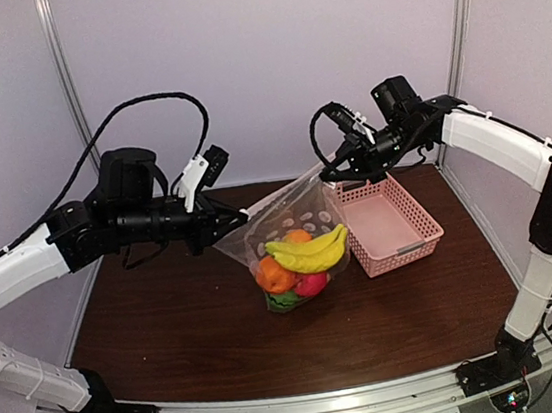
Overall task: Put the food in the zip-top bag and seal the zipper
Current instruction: Zip the zipper of the food storage bag.
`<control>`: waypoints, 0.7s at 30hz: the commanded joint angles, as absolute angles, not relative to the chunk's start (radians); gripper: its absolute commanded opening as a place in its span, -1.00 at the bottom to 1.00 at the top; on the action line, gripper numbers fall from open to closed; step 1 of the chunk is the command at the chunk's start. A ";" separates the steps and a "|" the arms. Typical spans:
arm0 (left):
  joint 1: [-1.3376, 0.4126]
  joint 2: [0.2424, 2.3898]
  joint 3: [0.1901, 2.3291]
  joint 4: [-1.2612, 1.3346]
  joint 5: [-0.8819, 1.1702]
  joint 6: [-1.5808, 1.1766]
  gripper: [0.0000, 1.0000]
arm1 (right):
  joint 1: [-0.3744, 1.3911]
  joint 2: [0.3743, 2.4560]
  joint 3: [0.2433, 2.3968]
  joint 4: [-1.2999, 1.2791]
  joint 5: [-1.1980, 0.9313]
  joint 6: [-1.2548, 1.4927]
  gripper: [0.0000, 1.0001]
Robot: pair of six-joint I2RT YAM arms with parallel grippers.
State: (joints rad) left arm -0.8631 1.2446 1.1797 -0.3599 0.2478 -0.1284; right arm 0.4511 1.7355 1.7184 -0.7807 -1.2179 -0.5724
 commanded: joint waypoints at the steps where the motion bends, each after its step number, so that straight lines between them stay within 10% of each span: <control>1: -0.854 1.157 1.149 -0.451 0.195 -0.124 -0.82 | 0.374 1.685 1.683 -0.701 -1.239 -0.537 -1.00; 21: -0.717 1.324 1.305 -0.339 0.084 -0.041 -0.77 | 0.420 1.859 1.757 0.025 -1.161 0.084 -1.00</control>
State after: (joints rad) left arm -0.7742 1.2449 1.1931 -0.4084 0.1043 -0.0975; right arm 0.4221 1.7748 1.6386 -0.2665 -1.1831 -0.1585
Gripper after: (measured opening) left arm 0.117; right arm 0.003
